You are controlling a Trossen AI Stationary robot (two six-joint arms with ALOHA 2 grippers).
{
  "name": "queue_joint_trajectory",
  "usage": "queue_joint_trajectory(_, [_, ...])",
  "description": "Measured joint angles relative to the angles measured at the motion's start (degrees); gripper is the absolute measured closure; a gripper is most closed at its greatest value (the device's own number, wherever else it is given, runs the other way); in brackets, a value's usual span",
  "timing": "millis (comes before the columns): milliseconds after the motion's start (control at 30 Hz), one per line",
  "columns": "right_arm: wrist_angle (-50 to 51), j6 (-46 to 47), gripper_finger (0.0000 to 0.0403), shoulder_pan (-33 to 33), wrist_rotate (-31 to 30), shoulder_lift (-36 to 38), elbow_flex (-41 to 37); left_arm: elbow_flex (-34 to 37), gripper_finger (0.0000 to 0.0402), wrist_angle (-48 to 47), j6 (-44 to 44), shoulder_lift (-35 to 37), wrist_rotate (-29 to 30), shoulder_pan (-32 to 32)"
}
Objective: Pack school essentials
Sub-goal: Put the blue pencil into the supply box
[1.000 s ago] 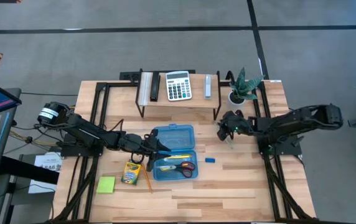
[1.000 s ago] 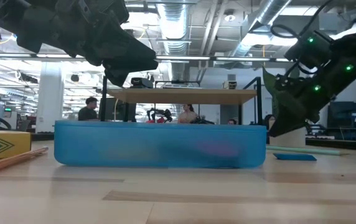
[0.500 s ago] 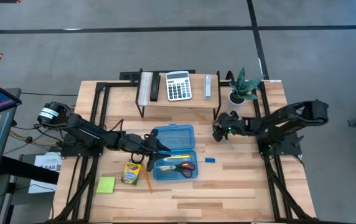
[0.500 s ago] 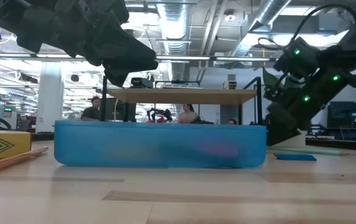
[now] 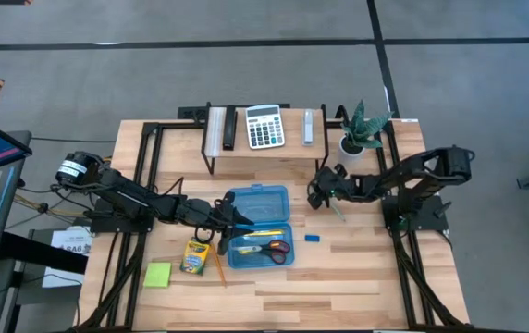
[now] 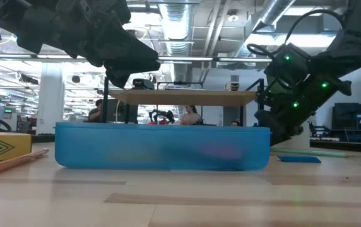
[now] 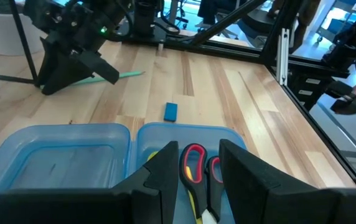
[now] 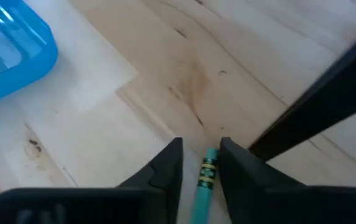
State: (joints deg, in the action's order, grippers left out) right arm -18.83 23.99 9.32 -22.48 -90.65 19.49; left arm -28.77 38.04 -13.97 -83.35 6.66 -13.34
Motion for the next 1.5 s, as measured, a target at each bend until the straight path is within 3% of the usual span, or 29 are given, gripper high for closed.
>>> queue_joint_trajectory(233, [-0.27,0.81,0.0371,-2.67,0.01,-0.11,-0.03,0.00,0.0300,0.00,0.00,0.00,0.00,0.00])
queue_joint_trajectory(367, [-0.52,1.50,0.0394,-3.84,-0.04,-0.09,-0.09,0.00,0.0300,0.00,-0.01,0.00,0.00,0.00])
queue_joint_trajectory(800, [1.66,2.75,0.0395,-6.69,1.86,0.74,1.46,0.00,0.0300,-0.02,-0.01,0.00,-0.02,0.00])
queue_joint_trajectory(1033, [5.36,2.77,0.0402,-8.43,5.03,6.07,1.48,0.00,0.0300,-0.13,0.08,0.00,-0.02,0.00])
queue_joint_trajectory(1500, [5.63,2.49,0.0403,-11.32,3.92,13.70,1.42,0.00,0.0300,-0.13,0.14,0.00,-0.02,0.00])
